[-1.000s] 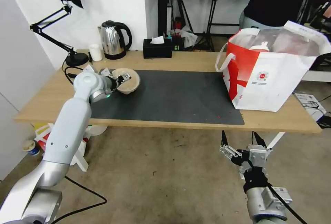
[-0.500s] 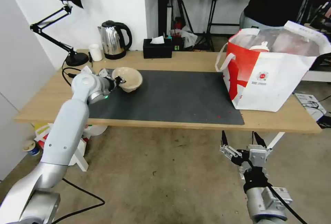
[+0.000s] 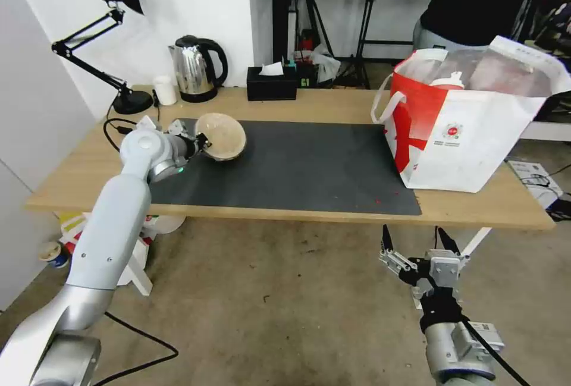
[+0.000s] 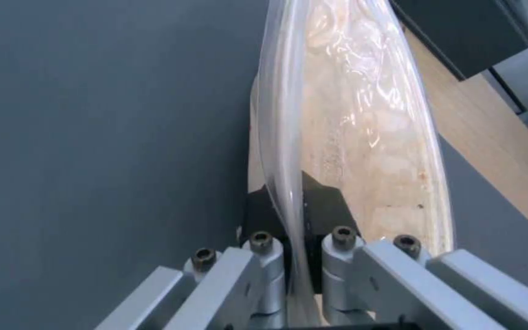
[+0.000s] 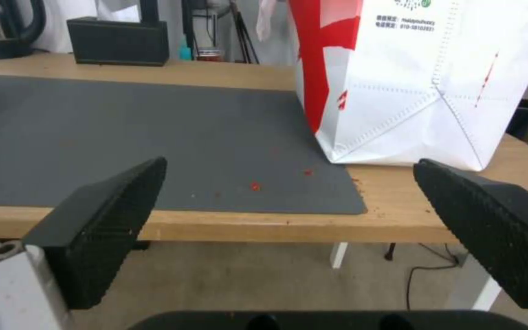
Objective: Pick up the trash from the table and place it into the takeout bag.
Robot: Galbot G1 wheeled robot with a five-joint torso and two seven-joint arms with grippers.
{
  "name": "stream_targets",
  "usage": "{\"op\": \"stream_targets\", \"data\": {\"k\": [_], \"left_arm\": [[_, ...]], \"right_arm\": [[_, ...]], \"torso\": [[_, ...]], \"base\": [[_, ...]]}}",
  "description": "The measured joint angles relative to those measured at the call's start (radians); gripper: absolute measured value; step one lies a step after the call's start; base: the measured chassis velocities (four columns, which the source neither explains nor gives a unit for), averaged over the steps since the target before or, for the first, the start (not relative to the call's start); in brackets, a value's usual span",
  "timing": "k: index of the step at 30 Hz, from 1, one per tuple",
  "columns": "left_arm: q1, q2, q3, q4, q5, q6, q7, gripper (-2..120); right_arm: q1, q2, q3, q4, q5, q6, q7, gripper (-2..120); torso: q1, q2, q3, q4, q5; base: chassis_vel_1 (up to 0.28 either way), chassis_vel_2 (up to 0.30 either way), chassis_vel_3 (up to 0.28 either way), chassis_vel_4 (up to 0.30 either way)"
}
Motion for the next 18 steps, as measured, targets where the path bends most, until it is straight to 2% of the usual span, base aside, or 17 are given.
{"op": "stream_targets", "data": {"k": [9,11,18], "left_arm": [[-0.003,0.034,-0.007,-0.059,-0.001,-0.011,0.050,0],[-0.029,0.056,0.005,-0.087,-0.009,-0.023,0.091,0],[-0.132,0.087,0.057,-0.111,-0.037,-0.070,0.168,0]], "right_arm": [[0.000,0.000,0.000,0.000,0.000,0.000,0.000,100],[0.000,0.000,0.000,0.000,0.000,0.000,0.000,100],[0.000,0.000,0.000,0.000,0.000,0.000,0.000,100]], "torso": [[0.000,0.000,0.000,0.0001,0.0000],[0.000,0.000,0.000,0.0002,0.0002],[0.000,0.000,0.000,0.0000,0.0003]], "base": [[0.000,0.000,0.000,0.000],[0.000,0.000,0.000,0.000],[0.000,0.000,0.000,0.000]]}}
